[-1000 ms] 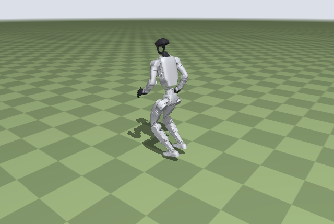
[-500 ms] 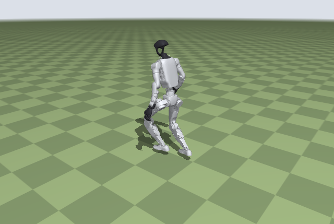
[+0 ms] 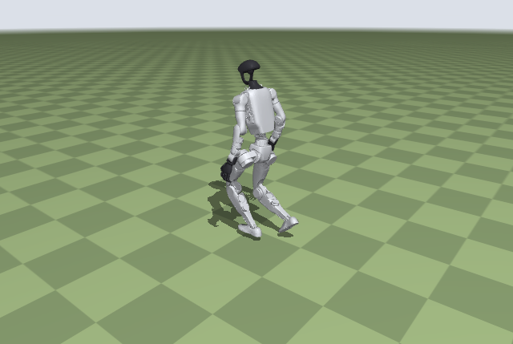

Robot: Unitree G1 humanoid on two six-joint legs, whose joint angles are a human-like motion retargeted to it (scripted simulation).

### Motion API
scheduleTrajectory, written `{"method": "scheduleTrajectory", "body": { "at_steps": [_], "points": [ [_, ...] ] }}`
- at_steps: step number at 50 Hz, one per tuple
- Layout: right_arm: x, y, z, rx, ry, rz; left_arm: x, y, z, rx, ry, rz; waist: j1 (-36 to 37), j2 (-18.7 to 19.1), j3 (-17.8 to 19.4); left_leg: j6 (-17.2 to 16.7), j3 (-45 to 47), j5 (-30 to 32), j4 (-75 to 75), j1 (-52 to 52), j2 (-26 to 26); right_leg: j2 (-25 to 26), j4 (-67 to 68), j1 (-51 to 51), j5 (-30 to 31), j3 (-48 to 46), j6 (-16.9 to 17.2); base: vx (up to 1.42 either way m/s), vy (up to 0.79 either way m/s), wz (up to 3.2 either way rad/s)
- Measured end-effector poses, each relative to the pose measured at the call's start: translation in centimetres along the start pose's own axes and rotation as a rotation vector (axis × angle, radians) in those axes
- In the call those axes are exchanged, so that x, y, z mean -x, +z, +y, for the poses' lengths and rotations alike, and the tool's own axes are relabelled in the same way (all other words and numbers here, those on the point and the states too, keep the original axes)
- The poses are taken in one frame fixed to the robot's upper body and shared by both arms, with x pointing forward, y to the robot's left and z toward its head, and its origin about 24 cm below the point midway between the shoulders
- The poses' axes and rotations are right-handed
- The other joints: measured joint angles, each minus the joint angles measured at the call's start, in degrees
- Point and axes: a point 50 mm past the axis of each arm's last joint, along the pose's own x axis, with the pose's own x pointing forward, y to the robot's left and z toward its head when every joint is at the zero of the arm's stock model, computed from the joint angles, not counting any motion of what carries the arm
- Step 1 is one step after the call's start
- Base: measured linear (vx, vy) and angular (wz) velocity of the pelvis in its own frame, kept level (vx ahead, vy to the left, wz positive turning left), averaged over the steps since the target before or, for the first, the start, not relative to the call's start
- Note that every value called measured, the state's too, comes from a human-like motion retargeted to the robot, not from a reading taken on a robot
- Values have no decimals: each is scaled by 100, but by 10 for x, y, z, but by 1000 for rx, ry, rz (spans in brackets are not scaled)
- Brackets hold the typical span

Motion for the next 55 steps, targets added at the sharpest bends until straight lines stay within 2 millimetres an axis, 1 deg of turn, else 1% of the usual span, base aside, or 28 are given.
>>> {"method": "scheduleTrajectory", "body": {
  "at_steps": [3, 5, 10, 17, 24, 26, 28, 32, 36, 39, 42, 45, 48, 50, 52, 55],
  "points": [
    [-1, -11, 9, 8, 39, 70, -3, 8, -2, -13, -14, -5, -91, -125, 53, 130, -24, -78, -247, 201, -257, -254, 447, -171, 644, 50, 119, 8, 7, 29],
    [-1, -17, 12, 13, 59, 111, -5, 13, -3, -13, -22, -8, -132, -181, 74, 186, -43, -81, -387, 318, -384, -421, 686, -275, 911, 57, 118, 6, 6, 23],
    [-1, -28, 14, 10, 77, 188, -7, 22, -4, 8, -29, -18, -190, -280, 105, 242, -94, -4, -704, 566, -601, -699, 1026, -457, 1174, 66, 88, 4, 4, 20],
    [0, -35, 13, -3, 71, 235, -9, 30, -5, 50, -24, -38, -184, -343, 64, 221, -117, 133, -1009, 716, -722, -914, 1105, -545, 1107, -5, 33, 0, 0, 0],
    [-1, -35, 12, -4, 70, 249, -10, 40, -3, 72, -13, -65, -36, -447, -13, 164, -37, 312, -1269, 722, -781, -1039, 828, -343, 745, -140, -44, -2, 0, 0],
    [-2, -34, 12, 3, 74, 250, -11, 40, -1, 69, -11, -63, 40, -491, -32, 153, 2, 372, -1342, 707, -801, -1060, 721, -234, 633, -173, -47, -7, -1, -4],
    [-4, -33, 12, 13, 80, 247, -10, 33, 0, 63, -10, -42, 126, -535, -49, 140, 49, 444, -1416, 684, -821, -1100, 621, -123, 523, -211, -70, -10, -1, -7],
    [-8, -26, 9, 40, 80, 227, -6, 11, 0, 47, -18, 26, 317, -613, -81, 116, 163, 600, -1510, 590, -823, -1169, 453, 70, 327, -306, -146, -14, -1, -8],
    [-13, -15, 1, 70, 63, 190, 0, -11, -2, 28, -34, 101, 520, -628, -118, 88, 271, 746, -1442, 390, -726, -1077, 246, 239, 47, -394, -250, -21, -3, -9],
    [-16, -7, -7, 93, 44, 158, 6, -31, -4, 12, -54, 170, 667, -578, -132, 45, 342, 823, -1301, 190, -574, -882, 16, 352, -263, -446, -356, -28, -4, -8],
    [-17, -1, -15, 115, 24, 131, 13, -50, -7, 1, -77, 243, 798, -466, -123, -15, 394, 864, -1113, -36, -362, -622, -268, 443, -687, -501, -530, -34, -5, -7],
    [-18, 2, -20, 136, 8, 114, 21, -67, -12, -12, -104, 309, 897, -306, -100, -109, 443, 897, -925, -273, -108, -338, -588, 502, -1285, -563, -788, -39, -5, -3],
    [-18, 5, -24, 159, -9, 104, 27, -79, -18, -40, -138, 355, 953, -103, -56, -224, 532, 955, -748, -488, 227, -52, -864, 474, -1754, -647, -1053, -43, -5, 6],
    [-18, 5, -27, 171, -20, 109, 30, -84, -22, -52, -159, 380, 954, 32, -31, -184, 626, 779, -663, -604, 448, 126, -1002, 394, -1921, -684, -1185, -45, -3, 17],
    [-17, -1, -27, 178, -28, 133, 32, -87, -27, -65, -179, 395, 945, 170, -14, -139, 672, 568, -514, -690, 643, 302, -1093, 276, -1991, -699, -1283, -45, -3, 16],
    [-12, -16, -25, 174, -35, 199, 35, -90, -31, -75, -196, 413, 914, 370, 14, -81, 707, 362, 30, -747, 986, 522, -1154, 92, -1961, -736, -1388, -46, -3, 9]
  ]
}}
